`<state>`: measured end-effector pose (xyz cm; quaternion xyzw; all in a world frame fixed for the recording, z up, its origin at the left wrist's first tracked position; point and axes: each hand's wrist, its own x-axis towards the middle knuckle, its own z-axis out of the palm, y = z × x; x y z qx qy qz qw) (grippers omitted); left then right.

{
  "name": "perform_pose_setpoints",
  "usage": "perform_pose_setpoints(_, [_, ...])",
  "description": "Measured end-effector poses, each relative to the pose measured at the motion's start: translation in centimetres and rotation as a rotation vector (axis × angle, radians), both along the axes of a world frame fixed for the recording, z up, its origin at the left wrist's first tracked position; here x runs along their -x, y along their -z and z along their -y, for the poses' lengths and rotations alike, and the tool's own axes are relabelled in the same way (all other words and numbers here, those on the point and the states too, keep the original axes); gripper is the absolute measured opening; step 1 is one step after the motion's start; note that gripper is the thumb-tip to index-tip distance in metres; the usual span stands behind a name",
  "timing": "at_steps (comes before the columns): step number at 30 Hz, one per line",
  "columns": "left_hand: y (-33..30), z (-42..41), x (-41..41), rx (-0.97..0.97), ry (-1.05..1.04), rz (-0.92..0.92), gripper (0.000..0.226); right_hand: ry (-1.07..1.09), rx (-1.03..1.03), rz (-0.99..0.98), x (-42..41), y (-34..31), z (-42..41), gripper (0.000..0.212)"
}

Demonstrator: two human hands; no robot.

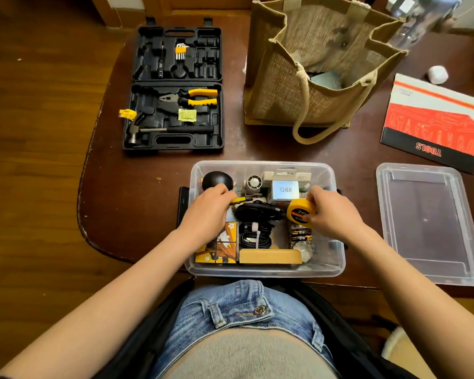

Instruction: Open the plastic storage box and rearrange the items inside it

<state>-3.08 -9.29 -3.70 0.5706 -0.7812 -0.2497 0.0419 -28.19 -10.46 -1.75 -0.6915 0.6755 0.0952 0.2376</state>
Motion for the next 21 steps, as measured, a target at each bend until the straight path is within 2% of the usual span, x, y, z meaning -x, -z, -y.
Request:
perform_pose_setpoints(4, [-0.4,0.5,0.2,-0.001,0.042,0.115,0.032,0.006,0.052,-0.061,0.2,-0.2,0.0,0.027])
perform_pose_setpoints(7, [-1.0,0.2,2.1,0.098,0.043,0.009,0.026,0.041,0.102,-0.127,0.4,-0.5,0.0,0.025])
perform_pose_setpoints(9, [-1.0,0.3,4.2,0.0,0.146,-0.033,0.024,0.068,0.109,-0.132,0.5,-0.7,-0.2,0.024])
perform_pose_setpoints(12, [0.2,0.8,7.4,-0.07,0.363,0.193,0.031,0.104,0.084,-0.088,0.6,-0.9,-0.4,0.023])
perform_pose_setpoints(15, [1.3,1.4,8.7,-0.051,0.425,0.361,0.034,0.15,0.081,-0.049,0.8,-0.8,-0.7,0.022])
perform_pose_setpoints(18, [1.8,1.5,8.8,-0.006,0.477,0.426,0.032,0.223,0.055,0.022,1.1,-0.4,-1.1,0.022])
perform_pose_setpoints(21, [2.2,1.5,8.5,0.017,0.488,0.4,0.031,0.271,0.023,0.124,1.2,0.1,-1.7,0.026])
